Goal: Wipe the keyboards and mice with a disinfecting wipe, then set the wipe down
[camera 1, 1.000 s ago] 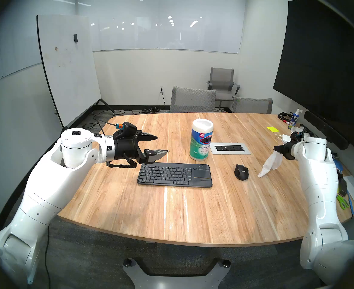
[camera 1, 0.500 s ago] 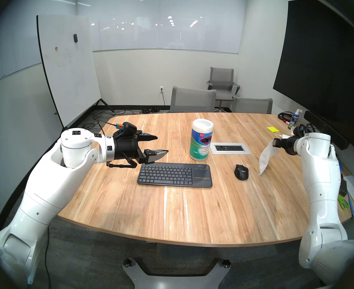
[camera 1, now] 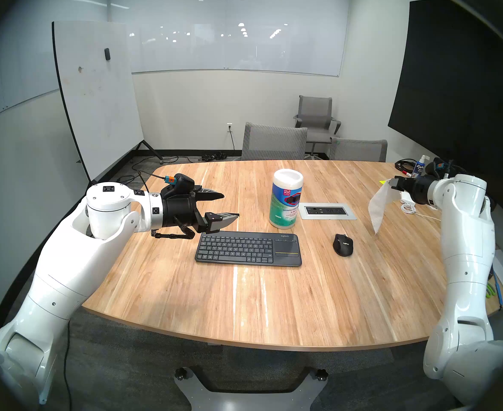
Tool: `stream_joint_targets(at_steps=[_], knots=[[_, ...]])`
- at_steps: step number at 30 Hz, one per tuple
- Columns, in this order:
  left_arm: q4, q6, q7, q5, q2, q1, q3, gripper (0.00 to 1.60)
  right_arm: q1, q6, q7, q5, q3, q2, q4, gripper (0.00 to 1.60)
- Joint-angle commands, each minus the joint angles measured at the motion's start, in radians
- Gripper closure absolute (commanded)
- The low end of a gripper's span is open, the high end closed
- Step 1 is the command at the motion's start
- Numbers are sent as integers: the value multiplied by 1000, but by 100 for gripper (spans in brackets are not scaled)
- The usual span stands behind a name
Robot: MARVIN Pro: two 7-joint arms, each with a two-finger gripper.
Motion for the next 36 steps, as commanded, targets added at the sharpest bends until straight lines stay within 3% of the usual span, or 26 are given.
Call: stream_joint_targets(at_steps=[1, 12, 18, 28, 36], knots=[[-16, -1, 2, -2, 0, -10, -8, 0, -70, -3, 56, 77, 38, 25, -74, 0], [-17, -1, 3, -2, 0, -9, -9, 0, -141, -3, 140, 159, 60, 58, -57, 0], [-17, 0, 3, -2, 0, -9, -9, 0, -169, -6, 176, 172, 94, 32, -39, 0], [-17, 0, 3, -2, 0, -9, -9, 0, -202, -116, 173, 170, 128, -33, -28, 0], [-17, 0, 3, -2, 0, -9, -9, 0, -196, -116, 162, 171, 137, -54, -11, 0]])
